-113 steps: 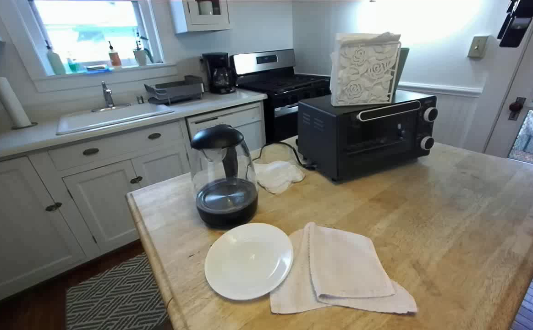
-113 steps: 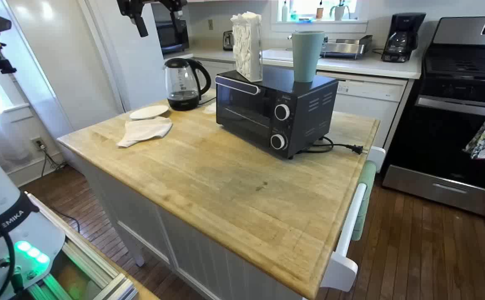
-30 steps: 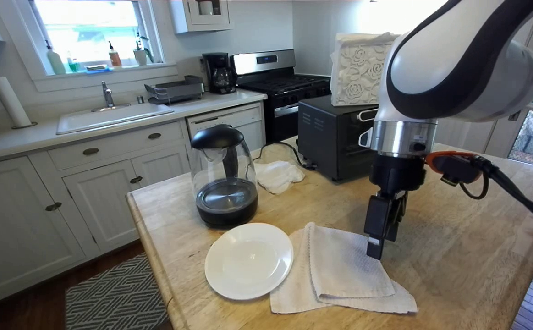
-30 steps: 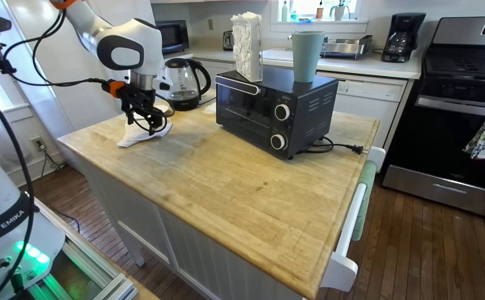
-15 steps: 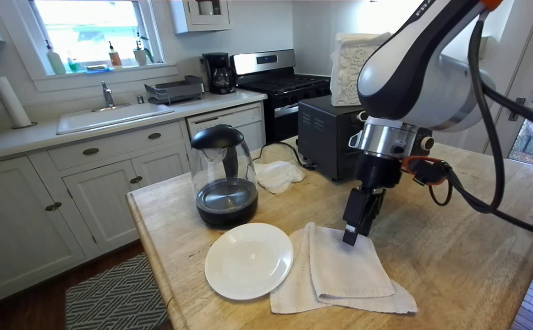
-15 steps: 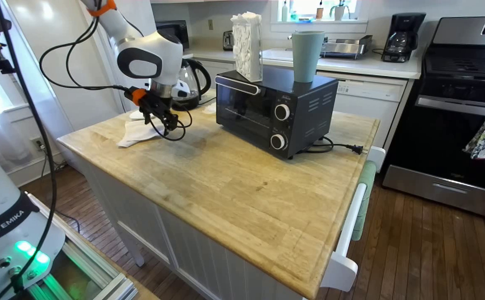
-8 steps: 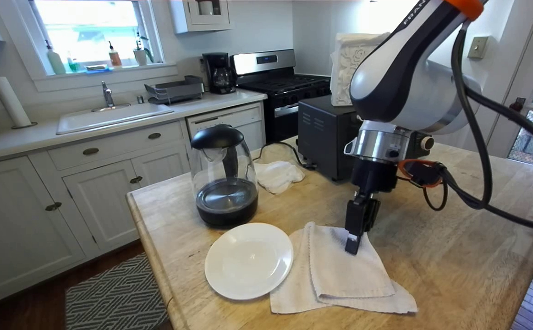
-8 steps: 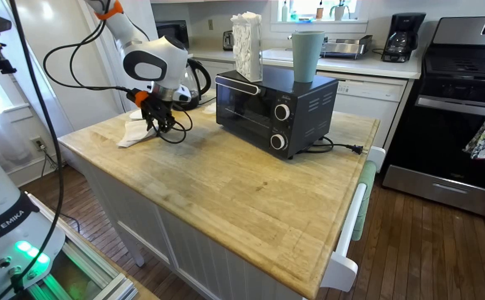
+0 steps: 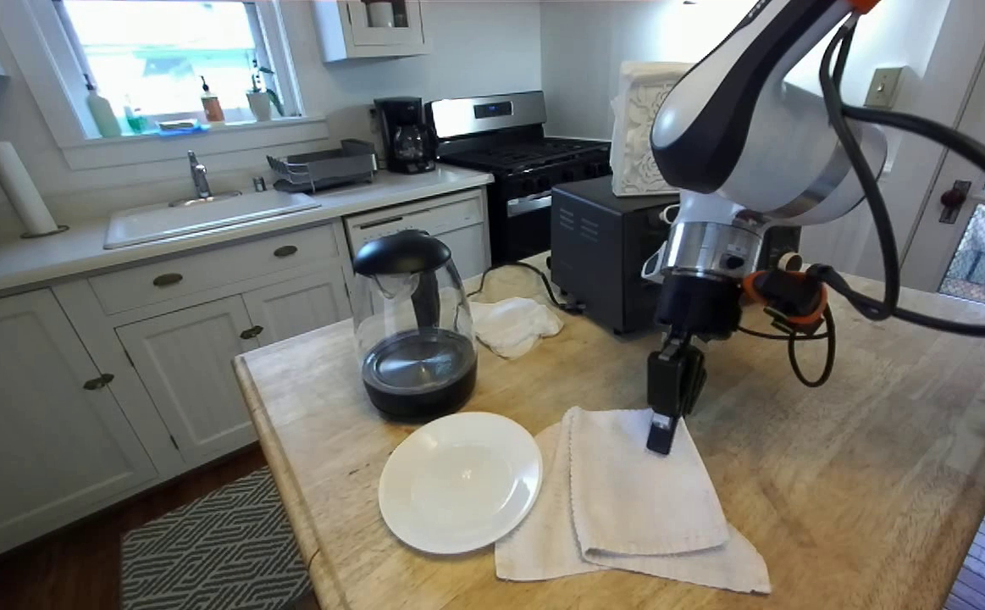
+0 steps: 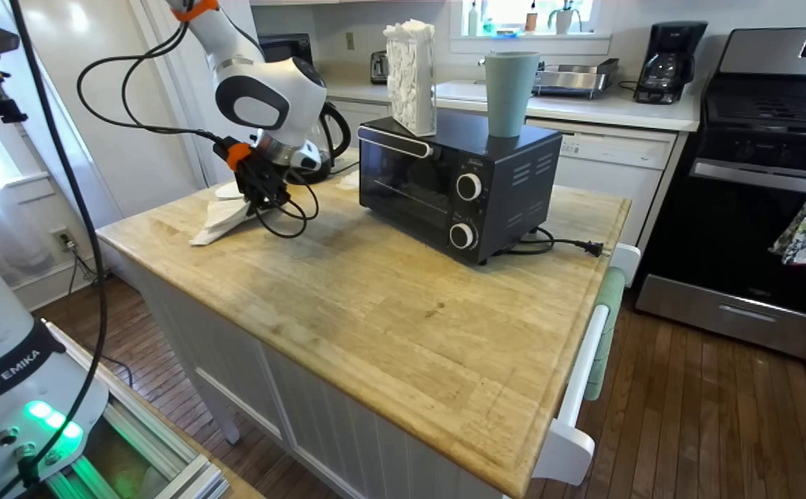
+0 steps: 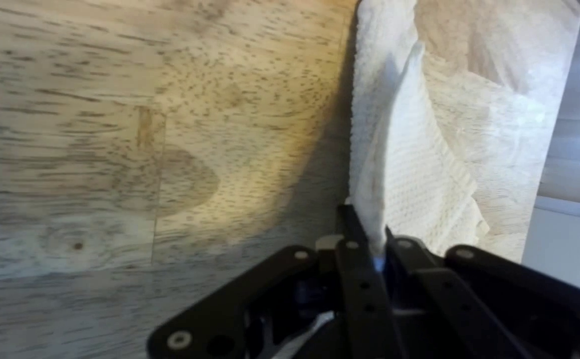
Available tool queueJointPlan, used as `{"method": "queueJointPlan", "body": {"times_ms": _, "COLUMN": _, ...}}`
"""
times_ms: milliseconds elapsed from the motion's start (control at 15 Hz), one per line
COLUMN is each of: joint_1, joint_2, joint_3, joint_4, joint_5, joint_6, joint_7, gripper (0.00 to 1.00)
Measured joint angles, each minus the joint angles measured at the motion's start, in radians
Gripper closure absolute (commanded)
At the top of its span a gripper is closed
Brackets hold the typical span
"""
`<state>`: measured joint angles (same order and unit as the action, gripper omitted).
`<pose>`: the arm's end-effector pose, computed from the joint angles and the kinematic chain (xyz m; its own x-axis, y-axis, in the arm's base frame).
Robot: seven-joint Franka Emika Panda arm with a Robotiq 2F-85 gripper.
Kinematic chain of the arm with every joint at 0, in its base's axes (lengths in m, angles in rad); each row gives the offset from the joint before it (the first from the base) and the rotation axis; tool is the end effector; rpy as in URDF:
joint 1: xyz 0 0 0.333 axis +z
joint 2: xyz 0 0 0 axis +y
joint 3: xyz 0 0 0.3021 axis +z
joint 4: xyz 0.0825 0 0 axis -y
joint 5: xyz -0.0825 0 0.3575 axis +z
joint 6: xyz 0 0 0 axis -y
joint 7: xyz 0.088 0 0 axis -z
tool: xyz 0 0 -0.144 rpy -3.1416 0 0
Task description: Pull the towel to the right towards the front of the oven
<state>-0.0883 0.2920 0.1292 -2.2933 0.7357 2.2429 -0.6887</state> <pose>0.4705 0.0611 0.1839 0.9781 0.1869 -0.0918 0.1019 -0.8142 -0.5716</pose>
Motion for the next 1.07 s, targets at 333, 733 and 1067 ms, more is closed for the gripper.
{"method": "queueJointPlan", "body": {"times_ms": 333, "joint_1": -0.051, "joint_2": -0.047, "joint_3": -0.069, "joint_4": 0.004, "joint_5": 0.016, "joint_6": -0.059, "joint_7": -0.033, "gripper": 0.99}}
{"method": "queueJointPlan", "body": {"times_ms": 733, "joint_1": -0.092, "joint_2": -0.096, "joint_3": -0.17, "joint_4": 0.004, "joint_5": 0.014, "joint_6": -0.066, "joint_7": -0.054, "gripper": 0.99}}
{"method": "queueJointPlan", "body": {"times_ms": 1067, "joint_1": -0.122, "joint_2": -0.088, "joint_3": -0.233, "joint_4": -0.001, "joint_5": 0.0, "joint_6": -0.108, "joint_7": -0.071, "gripper": 0.99}}
